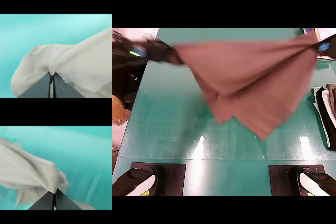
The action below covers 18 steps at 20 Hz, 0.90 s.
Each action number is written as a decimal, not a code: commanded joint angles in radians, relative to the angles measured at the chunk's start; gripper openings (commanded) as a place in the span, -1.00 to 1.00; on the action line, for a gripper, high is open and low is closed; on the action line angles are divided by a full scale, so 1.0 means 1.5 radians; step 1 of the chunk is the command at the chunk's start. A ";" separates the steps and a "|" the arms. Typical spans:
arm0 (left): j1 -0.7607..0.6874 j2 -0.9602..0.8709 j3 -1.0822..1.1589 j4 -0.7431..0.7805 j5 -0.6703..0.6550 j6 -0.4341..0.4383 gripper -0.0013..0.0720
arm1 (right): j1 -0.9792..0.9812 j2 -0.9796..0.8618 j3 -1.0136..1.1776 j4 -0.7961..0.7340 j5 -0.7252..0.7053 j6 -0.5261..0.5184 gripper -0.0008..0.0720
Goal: Fold the shirts.
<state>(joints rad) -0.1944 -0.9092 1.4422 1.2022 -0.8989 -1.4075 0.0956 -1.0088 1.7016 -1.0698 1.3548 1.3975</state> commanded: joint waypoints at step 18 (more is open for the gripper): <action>0.000 -0.093 0.162 0.066 -0.262 -0.004 -0.89 | -0.028 -0.186 0.234 -0.054 0.127 0.071 -0.94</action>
<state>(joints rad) -0.1951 -0.9051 1.7409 1.2812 -1.1778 -1.4143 0.0498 -1.1522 2.0808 -1.1549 1.4757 1.4631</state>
